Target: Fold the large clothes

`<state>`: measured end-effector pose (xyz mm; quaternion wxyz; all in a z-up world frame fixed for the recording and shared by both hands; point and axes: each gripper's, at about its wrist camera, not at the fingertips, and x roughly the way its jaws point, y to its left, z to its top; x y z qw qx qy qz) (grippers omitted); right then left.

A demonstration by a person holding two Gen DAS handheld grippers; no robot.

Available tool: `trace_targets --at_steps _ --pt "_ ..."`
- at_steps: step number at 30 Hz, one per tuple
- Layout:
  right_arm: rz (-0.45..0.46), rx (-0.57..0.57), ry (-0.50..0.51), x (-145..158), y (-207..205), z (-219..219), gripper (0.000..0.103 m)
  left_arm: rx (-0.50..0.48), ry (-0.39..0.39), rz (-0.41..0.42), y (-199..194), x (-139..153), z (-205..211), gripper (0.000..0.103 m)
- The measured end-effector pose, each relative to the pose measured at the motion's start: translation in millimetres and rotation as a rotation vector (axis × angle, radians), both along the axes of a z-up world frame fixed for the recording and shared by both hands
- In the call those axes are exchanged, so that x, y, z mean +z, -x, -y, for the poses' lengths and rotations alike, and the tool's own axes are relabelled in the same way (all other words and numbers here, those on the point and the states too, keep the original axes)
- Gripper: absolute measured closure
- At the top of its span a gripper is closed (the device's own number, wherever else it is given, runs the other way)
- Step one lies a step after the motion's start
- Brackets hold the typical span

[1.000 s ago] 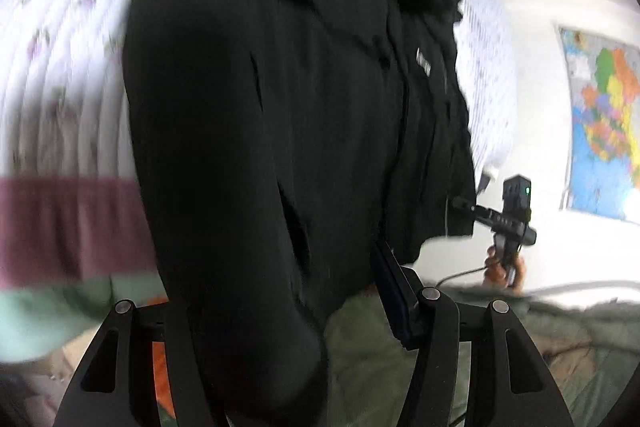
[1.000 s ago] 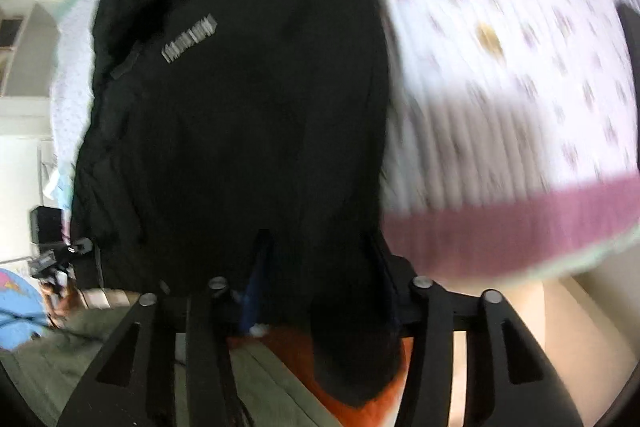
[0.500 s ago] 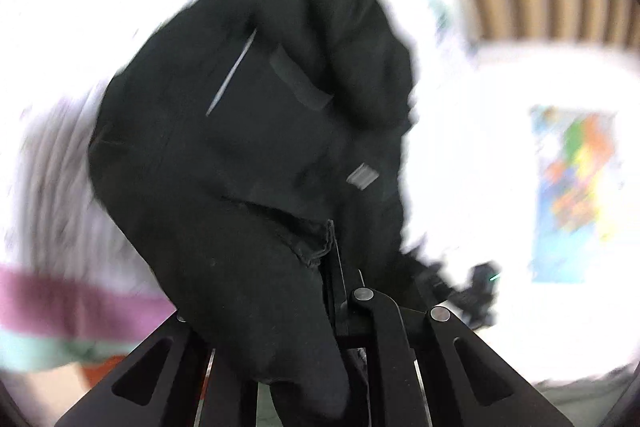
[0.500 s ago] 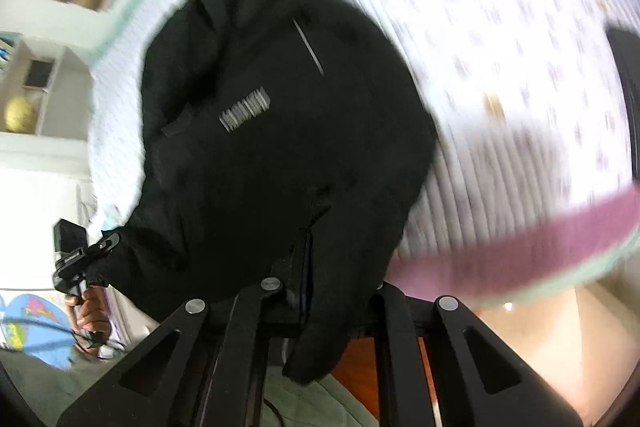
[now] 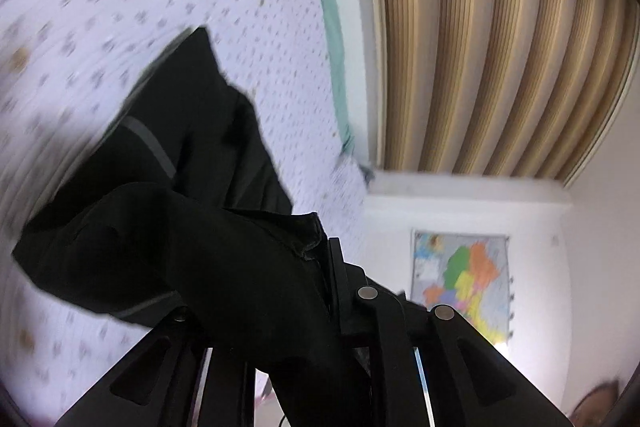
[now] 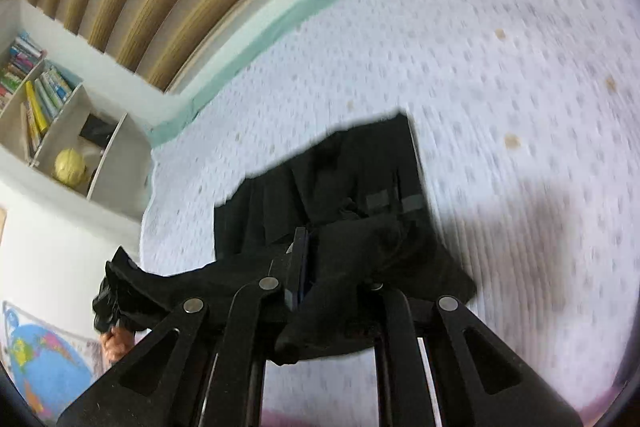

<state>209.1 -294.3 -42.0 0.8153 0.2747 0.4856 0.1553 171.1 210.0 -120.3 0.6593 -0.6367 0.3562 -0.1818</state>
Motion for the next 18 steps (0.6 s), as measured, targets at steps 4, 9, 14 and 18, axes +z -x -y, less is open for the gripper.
trace_targets --at_steps 4,9,14,18 --pt "-0.005 -0.009 0.013 6 -64 5 0.089 0.003 -0.031 -0.027 -42 -7 -25 0.084" --pt "-0.12 -0.032 0.079 -51 -149 -16 0.089 -0.04 -0.162 -0.137 -114 -38 -30 0.081" --pt "-0.334 -0.066 0.08 -156 -207 -25 0.088 -0.052 -0.232 -0.288 -164 -100 -28 0.08" --pt "-0.418 -0.067 0.048 -213 -220 -30 0.089 -0.063 -0.175 -0.321 -178 -151 -26 0.079"
